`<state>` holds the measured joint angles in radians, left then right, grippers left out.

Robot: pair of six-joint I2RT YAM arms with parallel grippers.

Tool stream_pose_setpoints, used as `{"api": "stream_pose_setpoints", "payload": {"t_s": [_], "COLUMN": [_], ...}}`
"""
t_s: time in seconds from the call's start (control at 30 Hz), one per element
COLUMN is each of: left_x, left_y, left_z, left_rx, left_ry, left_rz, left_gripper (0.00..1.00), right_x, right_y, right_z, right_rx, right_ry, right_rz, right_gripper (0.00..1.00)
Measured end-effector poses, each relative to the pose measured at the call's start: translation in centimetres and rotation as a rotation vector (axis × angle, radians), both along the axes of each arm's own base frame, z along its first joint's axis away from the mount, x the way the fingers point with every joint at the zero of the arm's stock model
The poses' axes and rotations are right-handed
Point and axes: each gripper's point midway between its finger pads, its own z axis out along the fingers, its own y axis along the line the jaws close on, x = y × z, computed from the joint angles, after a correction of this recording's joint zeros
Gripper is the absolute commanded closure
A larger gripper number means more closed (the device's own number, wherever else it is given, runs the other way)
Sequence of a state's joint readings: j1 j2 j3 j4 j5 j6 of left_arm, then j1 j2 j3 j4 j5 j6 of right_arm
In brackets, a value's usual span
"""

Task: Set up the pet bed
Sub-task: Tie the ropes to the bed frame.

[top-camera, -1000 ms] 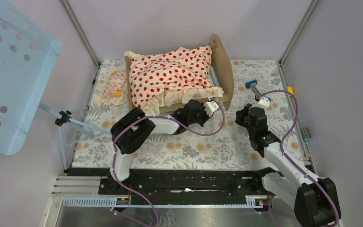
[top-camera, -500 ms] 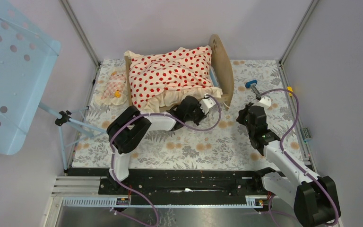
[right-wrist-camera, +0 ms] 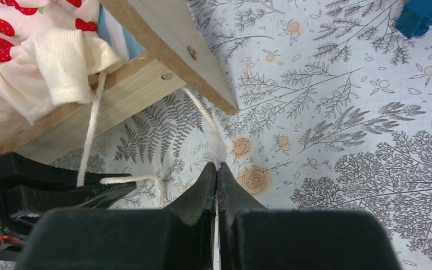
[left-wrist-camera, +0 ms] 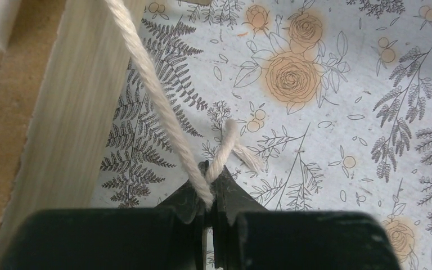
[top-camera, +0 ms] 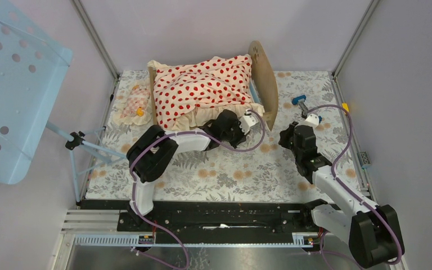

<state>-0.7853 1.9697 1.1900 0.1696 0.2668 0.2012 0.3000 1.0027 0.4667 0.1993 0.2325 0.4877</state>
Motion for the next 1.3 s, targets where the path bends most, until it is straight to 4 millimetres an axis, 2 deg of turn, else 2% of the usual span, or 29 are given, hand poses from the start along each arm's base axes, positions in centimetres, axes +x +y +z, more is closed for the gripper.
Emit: {"api": "stream_pose_setpoints", "payload": {"t_s": [0.23, 0.33, 0.47, 0.7, 0.93, 1.0, 1.1, 1.3], "left_x": [0.2, 0.4, 0.9, 2.1, 2.8, 2.9, 2.6, 0.9], "left_y": [-1.0, -1.6, -2.7, -4.6, -6.4, -7.2, -8.2, -9.9], "left_z": [1.5, 2.8, 5.8, 10.8, 14.2, 14.4, 13.5, 8.8], "left_rx": [-0.038, -0.071, -0.137, -0.268, -0.394, -0.414, -0.411, -0.344], "left_ry": [0.011, 0.016, 0.001, -0.024, -0.021, -0.020, -0.004, 0.063], "left_rz": [-0.008, -0.008, -0.007, 0.018, 0.032, 0.029, 0.017, -0.012], "left_gripper": [0.99, 0.99, 0.99, 1.00, 1.00, 0.99, 0.98, 0.97], "right_x": [-0.6, -1.4, -2.1, -2.8, -3.2, -3.2, -3.2, -3.4], "right_y": [0.8, 1.0, 1.6, 3.2, 4.8, 5.3, 5.7, 5.8], "right_z": [-1.2, -2.3, -2.9, -1.5, -0.4, 0.1, 0.7, 2.0], "right_rx": [0.022, 0.030, 0.052, 0.130, 0.199, 0.220, 0.240, 0.260], "right_ry": [0.015, 0.036, 0.044, -0.032, -0.076, -0.093, -0.110, -0.156], "right_rz": [0.045, 0.067, 0.103, 0.181, 0.260, 0.281, 0.301, 0.307], "right_gripper": [1.00, 1.00, 1.00, 1.00, 1.00, 1.00, 1.00, 1.00]}}
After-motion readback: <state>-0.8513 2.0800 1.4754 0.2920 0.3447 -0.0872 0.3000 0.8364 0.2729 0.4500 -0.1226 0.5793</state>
